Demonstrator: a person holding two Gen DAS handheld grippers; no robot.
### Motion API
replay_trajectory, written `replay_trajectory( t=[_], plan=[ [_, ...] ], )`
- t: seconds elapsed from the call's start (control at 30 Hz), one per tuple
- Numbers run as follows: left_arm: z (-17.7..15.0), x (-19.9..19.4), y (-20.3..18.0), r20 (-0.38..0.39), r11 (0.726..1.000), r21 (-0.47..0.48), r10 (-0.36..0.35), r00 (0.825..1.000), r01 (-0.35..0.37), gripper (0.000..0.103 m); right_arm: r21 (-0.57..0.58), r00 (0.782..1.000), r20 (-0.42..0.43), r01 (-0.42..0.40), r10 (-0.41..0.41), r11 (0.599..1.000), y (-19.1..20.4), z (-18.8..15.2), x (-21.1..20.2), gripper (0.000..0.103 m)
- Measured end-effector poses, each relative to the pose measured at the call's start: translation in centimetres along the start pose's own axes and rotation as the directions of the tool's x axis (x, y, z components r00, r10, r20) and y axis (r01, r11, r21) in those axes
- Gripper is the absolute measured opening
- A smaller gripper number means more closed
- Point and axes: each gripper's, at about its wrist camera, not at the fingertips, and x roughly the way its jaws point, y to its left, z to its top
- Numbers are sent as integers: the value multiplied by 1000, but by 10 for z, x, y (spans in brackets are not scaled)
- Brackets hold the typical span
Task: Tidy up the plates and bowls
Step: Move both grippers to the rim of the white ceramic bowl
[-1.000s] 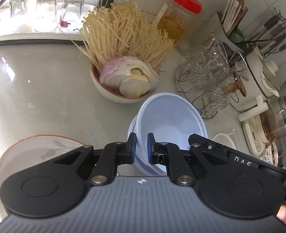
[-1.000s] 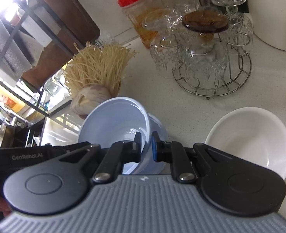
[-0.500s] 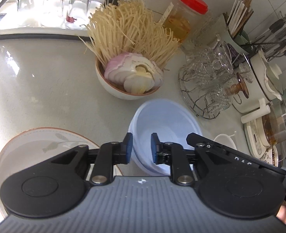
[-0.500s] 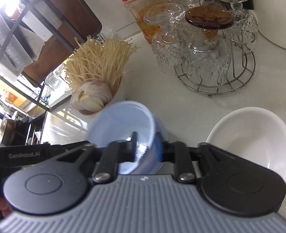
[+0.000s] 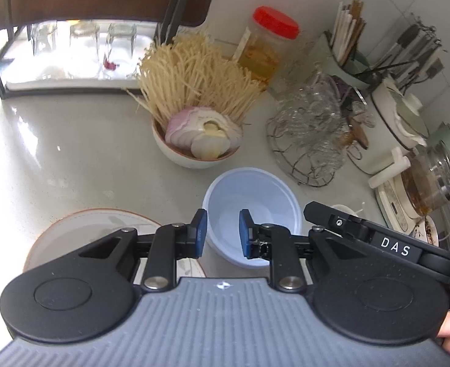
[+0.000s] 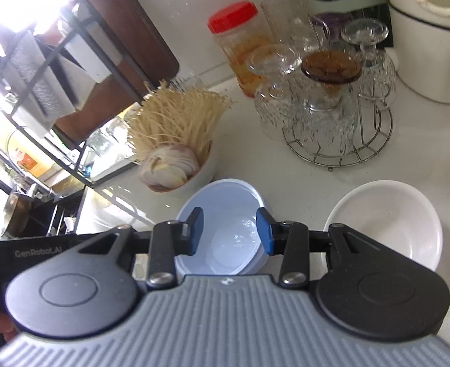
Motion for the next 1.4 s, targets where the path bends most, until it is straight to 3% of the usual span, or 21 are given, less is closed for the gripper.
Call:
replay_trajectory(
  t=[0.4,0.9,1.4],
  plan=[
    [-23,-52,-17,38,997,65,-46,998,43,25,-5,996,84,15,-15,1000,18,-24,-51,42],
    [-50,-98,-44,76,980,193,-63,995,48,25,-19,987,149,56,-53,998,31,-55,-100,42],
    [-61,-101,-74,48,961,253,-124,991,108,25,9,972,202,120,-119,993,21,-71,-134,42]
  ],
)
